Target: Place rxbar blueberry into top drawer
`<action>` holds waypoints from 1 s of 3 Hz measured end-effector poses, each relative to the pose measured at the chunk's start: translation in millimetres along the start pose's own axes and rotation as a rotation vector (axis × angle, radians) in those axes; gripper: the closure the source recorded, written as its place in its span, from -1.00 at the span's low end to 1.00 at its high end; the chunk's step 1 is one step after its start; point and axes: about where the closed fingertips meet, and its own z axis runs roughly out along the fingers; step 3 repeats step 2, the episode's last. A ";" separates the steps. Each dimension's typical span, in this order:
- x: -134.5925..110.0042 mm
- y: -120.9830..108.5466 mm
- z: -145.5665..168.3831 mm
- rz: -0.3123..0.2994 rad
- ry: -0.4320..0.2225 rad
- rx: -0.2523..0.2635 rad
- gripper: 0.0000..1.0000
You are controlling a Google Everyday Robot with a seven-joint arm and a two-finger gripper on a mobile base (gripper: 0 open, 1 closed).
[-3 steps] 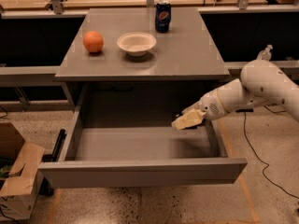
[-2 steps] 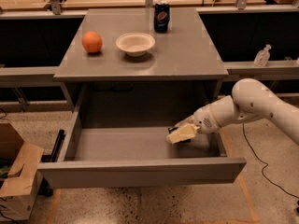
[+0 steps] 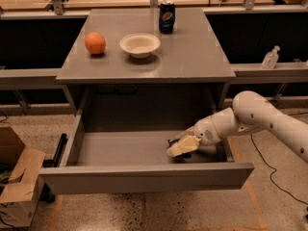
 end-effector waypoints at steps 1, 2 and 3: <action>-3.3 2.2 1.0 -0.025 -0.005 -0.004 -1.00; -23.4 6.1 -11.3 -0.089 -0.021 0.028 -1.00; -23.4 6.1 -11.3 -0.089 -0.021 0.028 -1.00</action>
Offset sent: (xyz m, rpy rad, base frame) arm 0.0158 0.0011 0.0478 -0.0076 -0.1601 0.0258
